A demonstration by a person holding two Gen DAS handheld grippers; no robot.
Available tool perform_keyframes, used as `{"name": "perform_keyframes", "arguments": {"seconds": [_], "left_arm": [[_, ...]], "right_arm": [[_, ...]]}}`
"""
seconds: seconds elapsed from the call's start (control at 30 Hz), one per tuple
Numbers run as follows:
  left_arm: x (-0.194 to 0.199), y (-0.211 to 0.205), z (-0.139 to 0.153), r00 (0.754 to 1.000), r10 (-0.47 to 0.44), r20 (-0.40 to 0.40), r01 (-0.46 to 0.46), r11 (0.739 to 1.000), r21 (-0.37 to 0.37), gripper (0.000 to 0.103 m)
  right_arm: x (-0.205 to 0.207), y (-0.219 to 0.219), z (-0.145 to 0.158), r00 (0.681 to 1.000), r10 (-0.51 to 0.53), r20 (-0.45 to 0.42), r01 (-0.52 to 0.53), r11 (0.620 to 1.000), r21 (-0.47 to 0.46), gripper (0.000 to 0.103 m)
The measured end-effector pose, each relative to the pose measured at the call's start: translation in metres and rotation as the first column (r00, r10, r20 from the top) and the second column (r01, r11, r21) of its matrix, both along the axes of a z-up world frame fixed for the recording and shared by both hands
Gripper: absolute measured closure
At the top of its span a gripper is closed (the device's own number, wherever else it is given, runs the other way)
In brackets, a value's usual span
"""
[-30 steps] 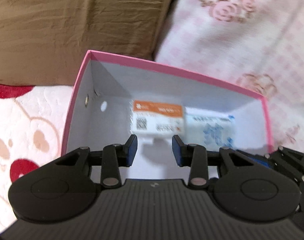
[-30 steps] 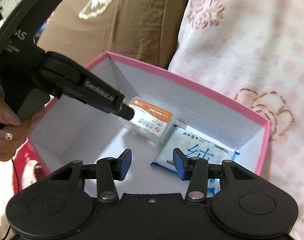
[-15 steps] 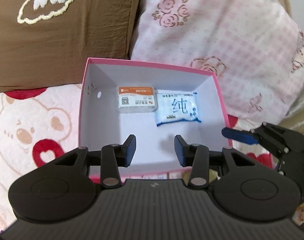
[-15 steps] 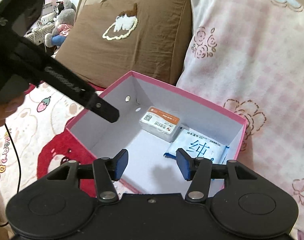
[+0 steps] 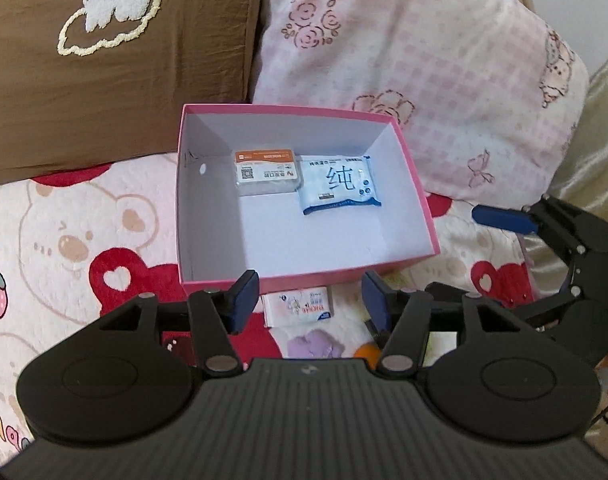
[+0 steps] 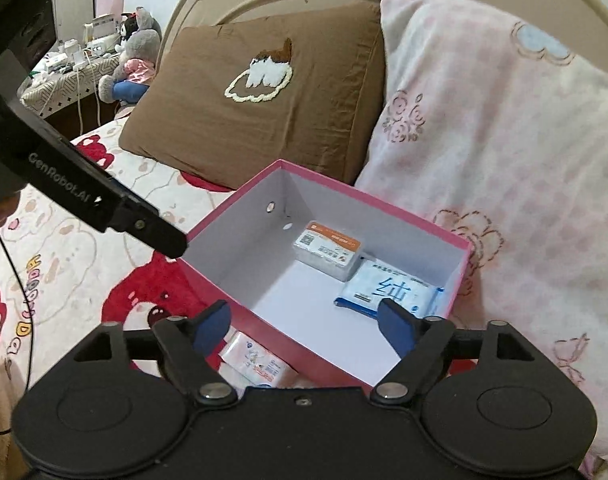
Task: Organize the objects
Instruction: 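Lift the left tool out of the pink box toward the purple plush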
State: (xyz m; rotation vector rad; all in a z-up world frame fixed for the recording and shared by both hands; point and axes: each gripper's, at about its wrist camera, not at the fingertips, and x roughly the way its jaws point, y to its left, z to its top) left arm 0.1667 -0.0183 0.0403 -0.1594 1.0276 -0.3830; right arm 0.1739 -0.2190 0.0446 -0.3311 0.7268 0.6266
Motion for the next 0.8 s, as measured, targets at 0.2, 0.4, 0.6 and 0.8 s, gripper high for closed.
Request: {"name": "perform_keyframes", "arguments": {"seconds": [0.2, 0.4, 0.6, 0.8], "left_arm": [[-0.017, 0.0, 0.008, 1.0, -0.025, 0.018, 0.025, 1.0, -0.004, 0.04], [-0.036, 0.003, 0.012, 0.999, -0.044, 0.026, 0.044, 0.999, -0.014, 0.028], [-0.051, 0.006, 0.001, 0.998, -0.055, 0.01, 0.055, 0.998, 0.001, 0.023], [-0.062, 0.011, -0.008, 0.999, -0.043, 0.01, 0.043, 0.999, -0.004, 0.018]], "right_arm": [[-0.016, -0.001, 0.009, 0.999, -0.008, 0.035, 0.009, 0.999, -0.033, 0.013], [-0.031, -0.004, 0.016, 1.0, 0.001, 0.028, -0.001, 1.0, -0.004, 0.013], [-0.05, -0.006, 0.014, 1.0, 0.024, -0.014, -0.024, 0.999, 0.028, 0.013], [-0.069, -0.003, 0.009, 0.999, 0.043, -0.019, -0.043, 0.999, 0.003, 0.013]]}}
